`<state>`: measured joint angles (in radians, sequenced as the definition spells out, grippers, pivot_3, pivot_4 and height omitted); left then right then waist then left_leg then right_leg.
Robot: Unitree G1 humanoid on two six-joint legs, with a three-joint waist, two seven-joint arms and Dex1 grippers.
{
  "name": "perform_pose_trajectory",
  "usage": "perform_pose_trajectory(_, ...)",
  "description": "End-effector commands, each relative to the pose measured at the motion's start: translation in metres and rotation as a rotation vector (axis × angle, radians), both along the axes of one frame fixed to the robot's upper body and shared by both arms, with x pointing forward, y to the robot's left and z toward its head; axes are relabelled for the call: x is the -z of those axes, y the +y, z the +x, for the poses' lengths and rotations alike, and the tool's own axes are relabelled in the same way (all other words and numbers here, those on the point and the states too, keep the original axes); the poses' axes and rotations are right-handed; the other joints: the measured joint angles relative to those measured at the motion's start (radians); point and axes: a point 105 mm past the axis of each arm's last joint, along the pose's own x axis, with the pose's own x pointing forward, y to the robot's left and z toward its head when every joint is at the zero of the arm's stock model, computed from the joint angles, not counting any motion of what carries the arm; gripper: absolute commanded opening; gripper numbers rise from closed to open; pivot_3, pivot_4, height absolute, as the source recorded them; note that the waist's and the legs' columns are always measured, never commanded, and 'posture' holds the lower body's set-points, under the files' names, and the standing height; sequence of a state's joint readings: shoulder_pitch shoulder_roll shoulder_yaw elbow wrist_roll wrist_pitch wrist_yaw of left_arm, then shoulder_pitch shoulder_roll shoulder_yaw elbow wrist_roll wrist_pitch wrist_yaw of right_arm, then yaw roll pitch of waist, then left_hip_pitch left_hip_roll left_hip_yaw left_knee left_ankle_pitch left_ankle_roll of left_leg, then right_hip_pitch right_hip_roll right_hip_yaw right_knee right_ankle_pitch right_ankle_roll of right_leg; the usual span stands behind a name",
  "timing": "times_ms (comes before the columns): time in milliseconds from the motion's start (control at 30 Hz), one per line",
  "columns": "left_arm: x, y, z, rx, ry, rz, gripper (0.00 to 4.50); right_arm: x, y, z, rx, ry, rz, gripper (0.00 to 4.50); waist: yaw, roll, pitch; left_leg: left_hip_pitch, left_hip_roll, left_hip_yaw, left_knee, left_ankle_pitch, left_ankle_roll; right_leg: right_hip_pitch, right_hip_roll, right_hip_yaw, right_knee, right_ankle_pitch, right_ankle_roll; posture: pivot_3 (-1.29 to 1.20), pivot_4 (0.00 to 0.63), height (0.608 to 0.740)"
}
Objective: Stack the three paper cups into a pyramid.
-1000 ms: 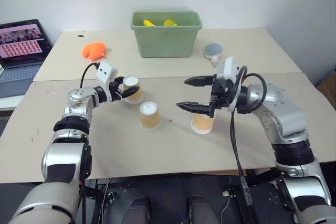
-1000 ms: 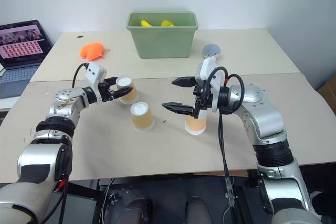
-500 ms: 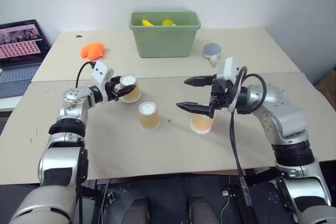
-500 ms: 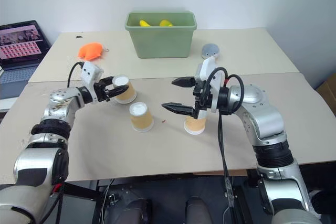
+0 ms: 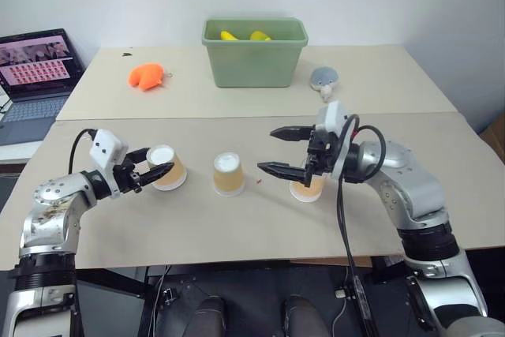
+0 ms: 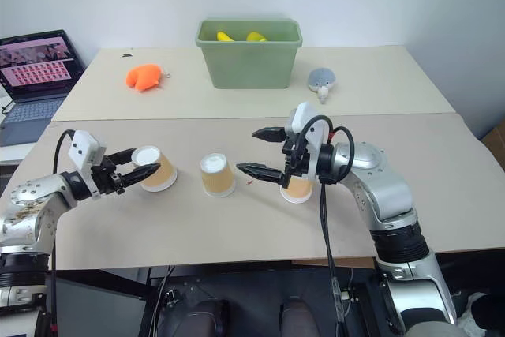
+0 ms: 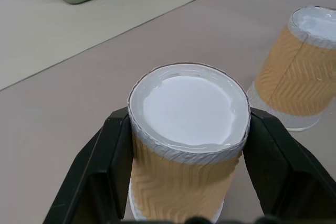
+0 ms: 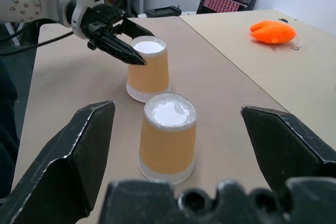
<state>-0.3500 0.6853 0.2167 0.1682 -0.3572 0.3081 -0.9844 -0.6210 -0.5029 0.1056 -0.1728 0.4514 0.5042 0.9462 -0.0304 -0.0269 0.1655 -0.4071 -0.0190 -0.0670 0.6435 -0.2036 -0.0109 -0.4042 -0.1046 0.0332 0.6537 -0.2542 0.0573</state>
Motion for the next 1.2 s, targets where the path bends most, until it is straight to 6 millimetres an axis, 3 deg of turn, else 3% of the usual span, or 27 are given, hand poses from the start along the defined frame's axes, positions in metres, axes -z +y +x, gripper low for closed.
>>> perform_pose_trajectory(33, -0.01, -0.027, 0.003, 0.099, -0.036, -0.008, 2.7, -0.013, 0.0, -0.001, -0.002, -0.052, 0.016, 4.5, 0.001, 0.0, 0.0, 0.0, 0.0, 0.0, 0.0, 0.0, 0.0, 0.0, 0.0, 0.0, 0.001, 0.0, 0.0, 0.0, 0.15, 0.735)
perform_pose_trajectory(367, -0.005, -0.081, 0.01, 0.295, -0.007, -0.042, 2.7, -0.013, -0.009, -0.001, 0.044, -0.053, 0.003, 4.5, -0.001, 0.0, 0.0, 0.0, 0.0, 0.001, 0.0, 0.0, 0.0, 0.0, 0.0, 0.0, 0.001, 0.0, 0.0, 0.0, 0.15, 0.735)
perform_pose_trajectory(667, 0.0, -0.095, 0.012, 0.366, 0.027, -0.03, 2.7, -0.013, -0.015, -0.001, 0.076, -0.051, -0.006, 4.5, -0.009, 0.0, 0.0, 0.0, 0.0, 0.001, 0.0, 0.0, 0.0, 0.0, 0.0, 0.0, 0.001, 0.0, 0.0, 0.0, 0.15, 0.735)
perform_pose_trajectory(1000, 0.001, -0.096, 0.01, 0.376, 0.032, -0.017, 2.7, -0.011, -0.015, 0.001, 0.077, -0.047, -0.01, 4.5, -0.009, 0.0, 0.0, 0.0, 0.0, 0.001, 0.0, 0.0, 0.0, 0.0, 0.0, 0.0, 0.0, 0.0, 0.0, 0.0, 0.15, 0.735)
perform_pose_trajectory(1133, 0.001, -0.096, 0.005, 0.386, 0.04, -0.019, 4.19, -0.01, -0.014, 0.001, 0.072, -0.046, -0.012, 4.5, -0.009, 0.0, 0.0, 0.0, 0.0, 0.001, 0.0, 0.0, 0.0, 0.0, 0.0, 0.0, 0.0, 0.0, 0.0, 0.0, 0.15, 0.735)
perform_pose_trajectory(1167, 0.001, -0.095, 0.004, 0.387, 0.037, -0.011, 4.48, -0.01, -0.014, 0.002, 0.071, -0.046, -0.012, 4.5, -0.01, 0.0, 0.0, 0.0, 0.0, 0.001, 0.0, 0.0, 0.0, 0.0, 0.0, 0.0, 0.0, 0.0, 0.0, 0.0, 0.15, 0.735)
perform_pose_trajectory(1200, 0.0, -0.095, 0.003, 0.388, 0.035, -0.006, 4.48, -0.01, -0.014, 0.002, 0.071, -0.046, -0.013, 4.5, -0.011, 0.0, 0.0, 0.0, 0.0, 0.001, 0.0, 0.0, 0.0, 0.0, 0.0, 0.0, 0.0, 0.0, 0.0, 0.0, 0.15, 0.735)
